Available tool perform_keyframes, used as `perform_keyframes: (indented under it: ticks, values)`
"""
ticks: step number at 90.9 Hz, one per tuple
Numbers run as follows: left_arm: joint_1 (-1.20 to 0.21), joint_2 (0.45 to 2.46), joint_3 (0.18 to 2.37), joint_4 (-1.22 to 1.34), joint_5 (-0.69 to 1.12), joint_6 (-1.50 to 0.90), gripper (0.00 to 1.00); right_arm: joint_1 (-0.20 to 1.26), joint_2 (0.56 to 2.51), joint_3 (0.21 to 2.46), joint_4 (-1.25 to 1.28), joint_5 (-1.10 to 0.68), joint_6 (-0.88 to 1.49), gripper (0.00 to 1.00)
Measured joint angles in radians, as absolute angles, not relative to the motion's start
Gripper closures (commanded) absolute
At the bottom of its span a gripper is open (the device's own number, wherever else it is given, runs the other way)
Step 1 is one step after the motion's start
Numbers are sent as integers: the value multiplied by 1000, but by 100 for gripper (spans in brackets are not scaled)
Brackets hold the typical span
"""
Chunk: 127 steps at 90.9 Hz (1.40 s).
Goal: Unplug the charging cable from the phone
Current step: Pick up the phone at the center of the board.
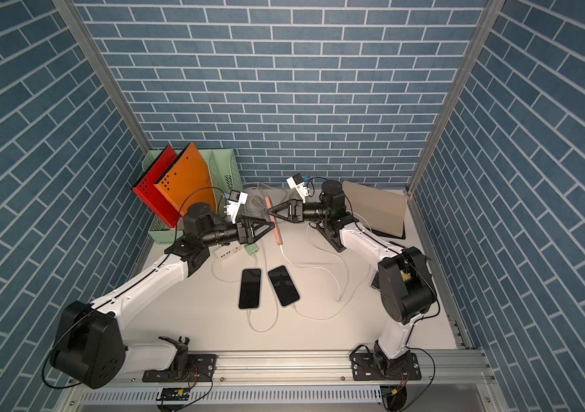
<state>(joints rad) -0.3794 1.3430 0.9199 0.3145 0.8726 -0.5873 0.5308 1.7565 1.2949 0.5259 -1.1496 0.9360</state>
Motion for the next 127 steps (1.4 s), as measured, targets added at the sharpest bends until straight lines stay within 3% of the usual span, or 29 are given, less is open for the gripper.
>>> perform_keyframes:
  ticks: [54, 99, 114, 127]
  values:
    - [-419, 1354, 965, 258, 952, -533, 1, 569, 1755, 1296, 646, -1235, 938, 52]
    - [-425, 1340, 965, 266, 990, -527, 19, 570, 1753, 1278, 803, -1234, 936, 52]
    - [-430, 1336, 963, 266, 990, -525, 31, 570, 1753, 1262, 857, -1234, 938, 52]
    - [-431, 1332, 957, 266, 988, -519, 58, 570, 1752, 1253, 878, -1234, 939, 49]
